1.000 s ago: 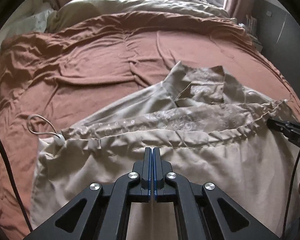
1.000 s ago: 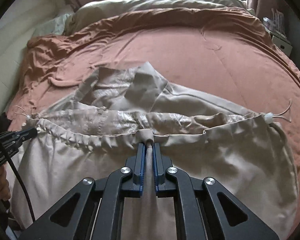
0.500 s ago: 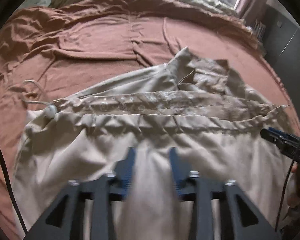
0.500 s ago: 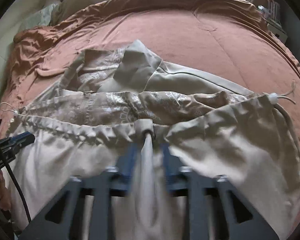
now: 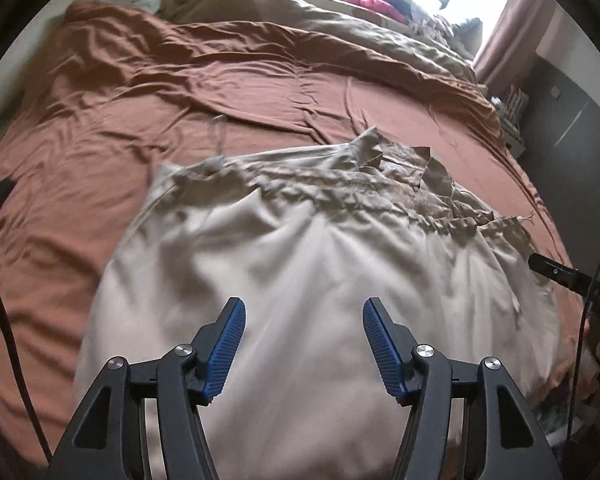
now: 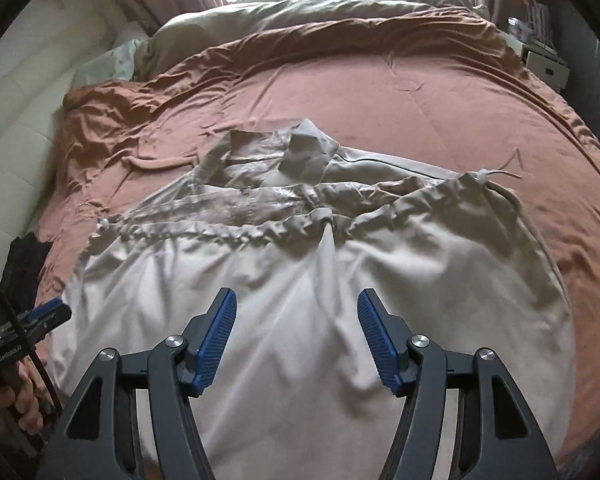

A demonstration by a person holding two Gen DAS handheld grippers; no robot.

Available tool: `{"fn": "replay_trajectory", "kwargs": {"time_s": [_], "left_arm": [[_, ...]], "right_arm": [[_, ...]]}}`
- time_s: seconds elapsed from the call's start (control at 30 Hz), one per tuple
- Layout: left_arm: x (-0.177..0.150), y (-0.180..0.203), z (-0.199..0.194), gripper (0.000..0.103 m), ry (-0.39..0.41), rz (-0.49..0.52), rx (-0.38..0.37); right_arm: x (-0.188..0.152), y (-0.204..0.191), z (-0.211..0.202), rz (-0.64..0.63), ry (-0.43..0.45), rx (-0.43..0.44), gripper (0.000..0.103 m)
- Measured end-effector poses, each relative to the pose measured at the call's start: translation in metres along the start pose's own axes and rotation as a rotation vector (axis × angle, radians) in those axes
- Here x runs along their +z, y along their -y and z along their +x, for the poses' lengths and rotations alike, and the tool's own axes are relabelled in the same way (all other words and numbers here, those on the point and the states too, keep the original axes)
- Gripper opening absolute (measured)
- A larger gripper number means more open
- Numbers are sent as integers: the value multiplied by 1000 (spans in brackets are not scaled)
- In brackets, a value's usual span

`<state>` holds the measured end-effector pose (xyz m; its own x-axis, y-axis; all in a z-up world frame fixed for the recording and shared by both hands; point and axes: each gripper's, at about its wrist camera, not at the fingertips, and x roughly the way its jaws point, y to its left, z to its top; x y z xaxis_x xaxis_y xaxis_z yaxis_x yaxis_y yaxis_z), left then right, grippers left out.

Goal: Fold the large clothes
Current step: 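Open both tools and pull them back from the jacket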

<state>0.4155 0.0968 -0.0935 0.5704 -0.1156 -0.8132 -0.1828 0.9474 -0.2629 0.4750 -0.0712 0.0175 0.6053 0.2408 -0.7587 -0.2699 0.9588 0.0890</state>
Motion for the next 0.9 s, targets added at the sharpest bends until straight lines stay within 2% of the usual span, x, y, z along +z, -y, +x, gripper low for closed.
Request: {"fn": "replay_trajectory", "kwargs": {"time_s": [0.07, 0.37, 0.67, 0.9], "left_arm": [[-12, -8, -15, 63, 7, -28, -14], [-59, -30, -71, 64, 56, -52, 11], [-109, -73, -94, 64, 57, -153, -6], [-141, -112, -99, 64, 44, -246, -31]], "right_arm": [[-9, -3, -11, 6, 5, 2, 61], [-46, -25, -63, -25, 42, 1, 61], [-83, -49, -89, -62, 36, 19, 61], [-105, -65, -94, -94, 17, 19, 61]]}}
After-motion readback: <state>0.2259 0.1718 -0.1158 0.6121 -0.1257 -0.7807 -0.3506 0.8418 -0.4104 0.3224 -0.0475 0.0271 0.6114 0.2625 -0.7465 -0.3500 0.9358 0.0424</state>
